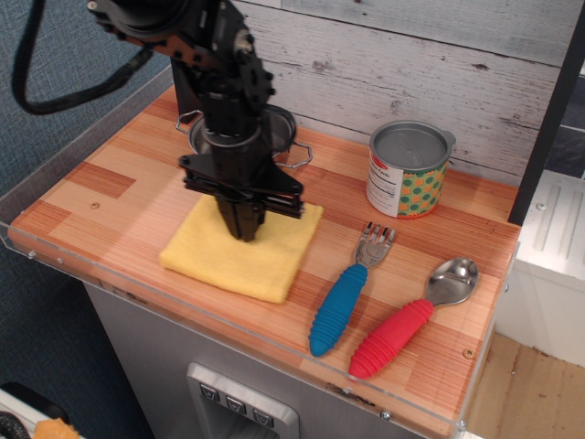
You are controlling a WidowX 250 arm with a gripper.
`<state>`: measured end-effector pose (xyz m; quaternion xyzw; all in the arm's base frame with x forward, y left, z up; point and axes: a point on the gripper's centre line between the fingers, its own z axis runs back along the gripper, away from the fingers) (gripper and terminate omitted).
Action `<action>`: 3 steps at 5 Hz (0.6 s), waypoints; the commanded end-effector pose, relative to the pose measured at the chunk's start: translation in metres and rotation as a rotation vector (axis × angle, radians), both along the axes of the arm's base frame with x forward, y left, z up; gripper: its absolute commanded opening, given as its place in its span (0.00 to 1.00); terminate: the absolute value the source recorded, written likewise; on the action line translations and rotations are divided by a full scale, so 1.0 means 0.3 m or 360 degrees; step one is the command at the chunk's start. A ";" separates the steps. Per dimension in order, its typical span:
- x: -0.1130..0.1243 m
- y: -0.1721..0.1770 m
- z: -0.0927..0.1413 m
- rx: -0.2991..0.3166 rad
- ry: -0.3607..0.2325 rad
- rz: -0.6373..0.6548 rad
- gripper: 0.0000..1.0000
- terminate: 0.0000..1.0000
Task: Place the yellow towel to the left of the blue fork
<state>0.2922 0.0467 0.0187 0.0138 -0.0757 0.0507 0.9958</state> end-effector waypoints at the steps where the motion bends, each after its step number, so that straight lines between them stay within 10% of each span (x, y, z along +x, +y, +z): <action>1: -0.004 -0.044 0.015 0.0041 -0.0029 -0.0081 0.00 0.00; 3: -0.016 -0.034 0.000 0.0084 0.0004 -0.0079 0.00 0.00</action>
